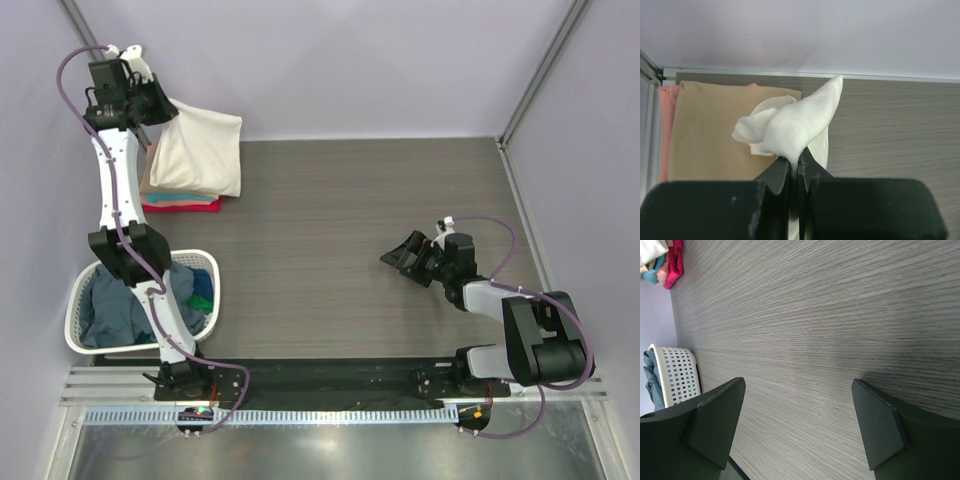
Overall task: Fold and stack the t-shirts
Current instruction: Neatly place the folded tshirt to the corner
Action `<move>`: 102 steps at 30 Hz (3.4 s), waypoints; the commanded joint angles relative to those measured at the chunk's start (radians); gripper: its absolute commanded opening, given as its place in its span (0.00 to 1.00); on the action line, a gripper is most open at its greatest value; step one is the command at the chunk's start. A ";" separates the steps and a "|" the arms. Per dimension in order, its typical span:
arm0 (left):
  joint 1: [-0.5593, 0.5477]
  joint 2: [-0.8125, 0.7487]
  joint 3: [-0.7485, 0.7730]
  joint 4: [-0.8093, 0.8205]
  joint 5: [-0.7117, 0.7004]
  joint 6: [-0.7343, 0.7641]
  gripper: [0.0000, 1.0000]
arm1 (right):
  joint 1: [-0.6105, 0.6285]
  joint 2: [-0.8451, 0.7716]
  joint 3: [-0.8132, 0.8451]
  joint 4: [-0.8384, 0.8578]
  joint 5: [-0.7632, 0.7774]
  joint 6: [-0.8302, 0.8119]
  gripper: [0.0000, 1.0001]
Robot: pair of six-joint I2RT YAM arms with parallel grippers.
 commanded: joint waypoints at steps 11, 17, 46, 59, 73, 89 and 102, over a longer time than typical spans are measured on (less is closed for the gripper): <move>0.052 0.099 0.083 0.272 0.018 0.011 0.00 | -0.021 0.041 0.024 0.021 -0.022 0.004 0.94; 0.057 0.188 0.109 0.376 -0.015 0.029 0.00 | -0.042 0.047 0.013 0.039 -0.041 0.015 0.94; 0.158 0.106 -0.174 0.524 -0.248 -0.208 1.00 | -0.062 0.088 0.028 0.038 -0.061 0.022 0.96; 0.247 -0.195 -0.731 0.516 -0.125 -0.435 0.81 | -0.065 0.085 0.025 0.050 -0.079 0.018 0.96; 0.257 -0.117 -0.827 0.628 -0.018 -0.538 0.70 | -0.067 0.103 0.027 0.059 -0.087 0.021 0.96; 0.256 -0.144 -0.916 0.634 -0.068 -0.547 0.59 | -0.068 0.113 0.030 0.063 -0.093 0.024 0.96; 0.273 -0.164 -0.802 0.570 -0.160 -0.527 0.00 | -0.071 0.116 0.027 0.066 -0.097 0.024 0.96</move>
